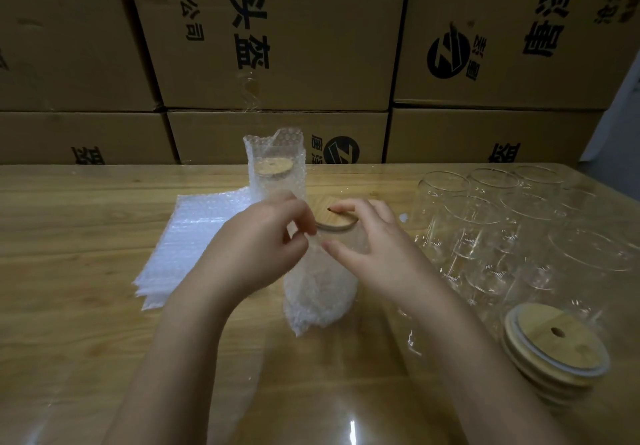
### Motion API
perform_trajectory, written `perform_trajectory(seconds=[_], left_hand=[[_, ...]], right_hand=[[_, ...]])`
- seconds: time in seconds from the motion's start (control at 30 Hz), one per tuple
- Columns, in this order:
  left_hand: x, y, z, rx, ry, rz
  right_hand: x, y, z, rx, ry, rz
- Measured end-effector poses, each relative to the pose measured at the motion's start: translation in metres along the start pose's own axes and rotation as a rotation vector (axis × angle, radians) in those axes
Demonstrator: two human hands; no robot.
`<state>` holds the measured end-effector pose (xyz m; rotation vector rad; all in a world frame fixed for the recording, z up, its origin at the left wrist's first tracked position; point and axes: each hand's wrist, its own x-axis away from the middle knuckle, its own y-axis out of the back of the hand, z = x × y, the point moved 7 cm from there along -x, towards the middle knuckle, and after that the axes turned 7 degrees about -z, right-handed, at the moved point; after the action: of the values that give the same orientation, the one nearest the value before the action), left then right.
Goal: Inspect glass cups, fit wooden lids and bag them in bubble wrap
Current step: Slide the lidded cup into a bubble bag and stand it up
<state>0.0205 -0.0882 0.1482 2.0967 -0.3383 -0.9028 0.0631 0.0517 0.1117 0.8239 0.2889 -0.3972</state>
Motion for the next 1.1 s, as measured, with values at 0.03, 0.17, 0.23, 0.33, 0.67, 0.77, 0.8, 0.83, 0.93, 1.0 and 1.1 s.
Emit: perform_trajectory(seconds=[0.03,0.17,0.23,0.33,0.67,0.77,0.8,0.83,0.93,1.0,1.1], left_hand=[[0.002,-0.002,-0.001,-0.031,-0.010,0.075],[0.007,-0.010,-0.004,-0.160,-0.043,0.207],[0.004,-0.011,-0.005,-0.233,-0.074,0.171],[0.002,-0.007,-0.007,-0.182,-0.086,0.120],[0.010,0.014,-0.028,0.005,-0.185,0.103],[0.011,0.023,-0.030,0.036,-0.189,0.080],[0.012,0.026,-0.031,0.049,-0.193,0.074],[0.013,0.028,-0.032,0.056,-0.195,0.072],[0.013,0.034,-0.028,0.040,-0.173,0.046],[0.013,0.039,-0.021,0.018,-0.142,0.002],[0.013,0.047,-0.011,0.000,-0.111,-0.070]], right_hand=[[0.000,0.000,-0.001,0.005,0.002,0.000],[-0.002,0.001,-0.004,-0.061,-0.022,-0.017],[-0.003,0.002,-0.007,-0.079,-0.055,-0.027],[-0.005,0.005,-0.016,-0.043,-0.114,-0.080],[-0.006,0.012,-0.021,-0.102,-0.186,-0.153],[-0.006,0.023,-0.016,0.010,-0.129,-0.175],[-0.005,0.026,-0.013,0.070,-0.102,-0.157],[-0.004,0.027,-0.011,0.129,-0.074,-0.126],[-0.002,0.031,-0.004,0.247,-0.030,-0.082],[-0.001,0.039,0.002,0.300,-0.018,-0.143],[0.001,0.051,0.010,0.318,0.013,-0.245]])
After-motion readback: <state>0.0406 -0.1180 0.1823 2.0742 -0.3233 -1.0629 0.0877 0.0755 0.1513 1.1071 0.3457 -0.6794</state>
